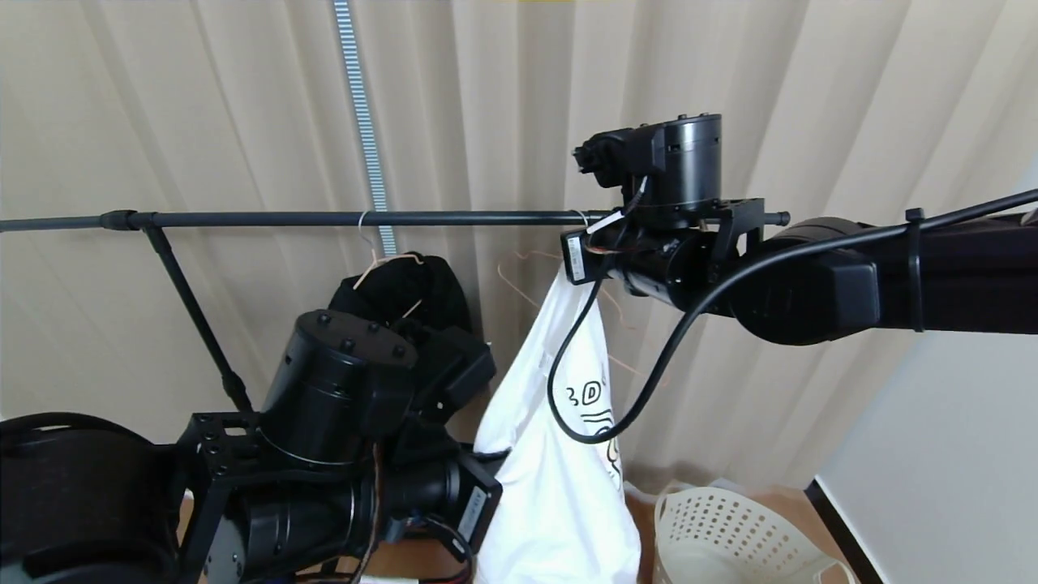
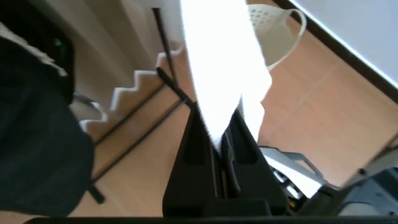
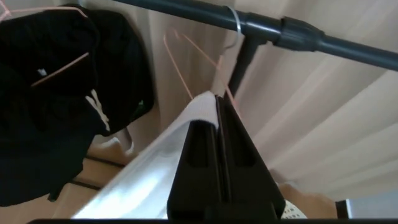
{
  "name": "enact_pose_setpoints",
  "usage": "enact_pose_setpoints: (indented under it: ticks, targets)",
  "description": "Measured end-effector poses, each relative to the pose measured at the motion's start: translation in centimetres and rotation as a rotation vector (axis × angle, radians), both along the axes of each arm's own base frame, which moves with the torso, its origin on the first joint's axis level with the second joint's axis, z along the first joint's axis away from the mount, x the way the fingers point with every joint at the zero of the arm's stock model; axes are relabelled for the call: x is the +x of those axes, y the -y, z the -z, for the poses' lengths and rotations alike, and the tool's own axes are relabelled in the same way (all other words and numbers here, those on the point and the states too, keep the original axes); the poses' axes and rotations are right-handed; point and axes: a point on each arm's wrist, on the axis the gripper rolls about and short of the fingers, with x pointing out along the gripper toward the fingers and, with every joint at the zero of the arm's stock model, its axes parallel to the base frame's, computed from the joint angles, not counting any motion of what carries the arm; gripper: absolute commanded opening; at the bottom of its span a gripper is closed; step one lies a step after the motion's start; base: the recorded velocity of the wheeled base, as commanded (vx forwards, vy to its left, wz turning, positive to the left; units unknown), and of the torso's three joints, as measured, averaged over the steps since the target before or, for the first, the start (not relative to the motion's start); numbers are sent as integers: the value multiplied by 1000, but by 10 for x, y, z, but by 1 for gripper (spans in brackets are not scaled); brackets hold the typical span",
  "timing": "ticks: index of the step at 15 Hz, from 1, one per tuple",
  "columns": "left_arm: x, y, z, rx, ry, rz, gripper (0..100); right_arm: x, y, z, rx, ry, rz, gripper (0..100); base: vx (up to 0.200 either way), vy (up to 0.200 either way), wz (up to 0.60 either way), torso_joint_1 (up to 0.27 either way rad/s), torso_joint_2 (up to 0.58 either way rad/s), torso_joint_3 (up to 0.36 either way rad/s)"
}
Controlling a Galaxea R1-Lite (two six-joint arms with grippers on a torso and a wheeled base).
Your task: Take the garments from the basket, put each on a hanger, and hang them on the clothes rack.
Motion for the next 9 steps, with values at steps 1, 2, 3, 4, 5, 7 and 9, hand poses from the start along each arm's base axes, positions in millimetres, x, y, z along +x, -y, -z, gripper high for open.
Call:
enact_pose_setpoints:
  ticks: [1,2,3,4,5,7,9]
  targets:
    - [-4,11,-5,-52,-14,9,0,-1,-9,2,2,2,-17,0,0,0,0,0,0,0]
    - [-5,21,-9,-93,-29,7,0,-1,-15,4,2,1,-28,0,0,0,0,0,0,0]
    - [-2,29,-13,-131,-37,-3,0,-3,-19,6,1,-2,-37,0,0,0,0,0,0,0]
    - [1,37,-14,-157,-48,-11,0,-3,-22,8,-2,-6,-43,0,0,0,0,0,0,0]
    - [4,42,-13,-166,-51,-16,0,-4,-23,10,-2,-9,-45,0,0,0,0,0,0,0]
    - [9,42,-7,-150,-55,-41,0,-5,-23,12,2,-21,-45,0,0,0,0,0,0,0]
    - [11,37,-2,-129,-56,-72,0,-6,-20,10,10,-20,-26,0,0,0,0,0,0,0]
